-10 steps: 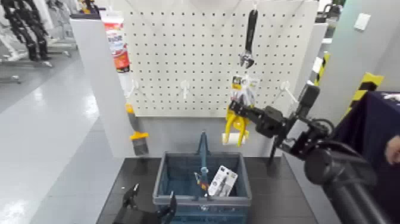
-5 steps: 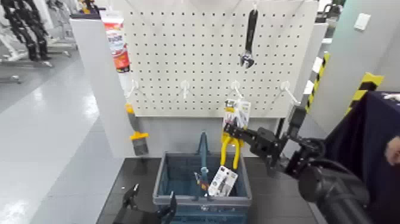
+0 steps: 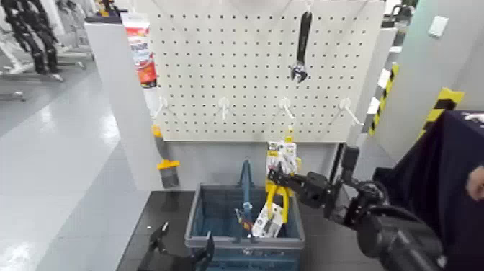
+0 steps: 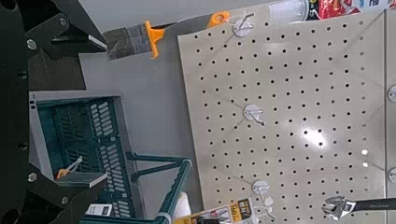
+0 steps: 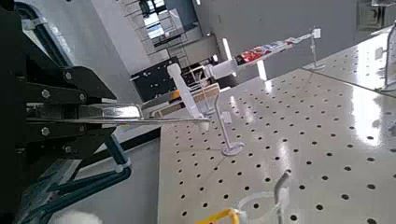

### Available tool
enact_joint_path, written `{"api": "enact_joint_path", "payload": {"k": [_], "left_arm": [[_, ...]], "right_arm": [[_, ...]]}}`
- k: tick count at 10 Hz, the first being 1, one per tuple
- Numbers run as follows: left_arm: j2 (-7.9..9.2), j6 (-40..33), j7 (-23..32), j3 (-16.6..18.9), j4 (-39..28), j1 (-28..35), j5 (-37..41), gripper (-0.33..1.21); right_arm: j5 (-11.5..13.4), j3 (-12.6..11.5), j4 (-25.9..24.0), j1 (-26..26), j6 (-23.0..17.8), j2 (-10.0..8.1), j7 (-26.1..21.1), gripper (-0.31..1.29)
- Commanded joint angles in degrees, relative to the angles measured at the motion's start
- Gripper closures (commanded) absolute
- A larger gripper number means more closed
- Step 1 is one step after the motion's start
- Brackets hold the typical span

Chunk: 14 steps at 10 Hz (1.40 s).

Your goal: Put the yellow pliers into the crate.

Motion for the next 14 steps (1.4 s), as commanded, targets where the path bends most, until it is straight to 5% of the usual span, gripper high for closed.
{"api": "enact_joint_path", "payload": {"k": [1, 5, 7, 12, 14], "left_arm": [[0.00, 0.0, 0.0, -0.1, 0.0, -0.1, 0.0, 0.31], [0.00, 0.1, -0.1, -0.2, 0.1, -0.2, 0.0, 0.31], [0.00, 0.1, 0.0, -0.3, 0.1, -0.2, 0.0, 0.31], [0.09, -0.1, 0.0, 0.0, 0.0, -0.1, 0.0, 0.31], [0.18, -0.3, 0.0, 0.1, 0.0, 0.0, 0.1, 0.31]], "right_arm": [[0.8, 1.1, 2.9, -0.3, -1.4, -0.03, -0.1, 1.11], [1.7, 1.9, 6.6, -0.8, -3.0, -0.03, -1.0, 1.08], [2.1, 2.1, 7.4, -1.1, -2.2, 0.06, -1.1, 0.11], [1.5, 0.5, 5.1, 0.1, -3.7, 0.50, -1.8, 0.05], [5.3, -4.2, -3.8, 5.1, -3.6, 1.46, -8.1, 0.05]]}}
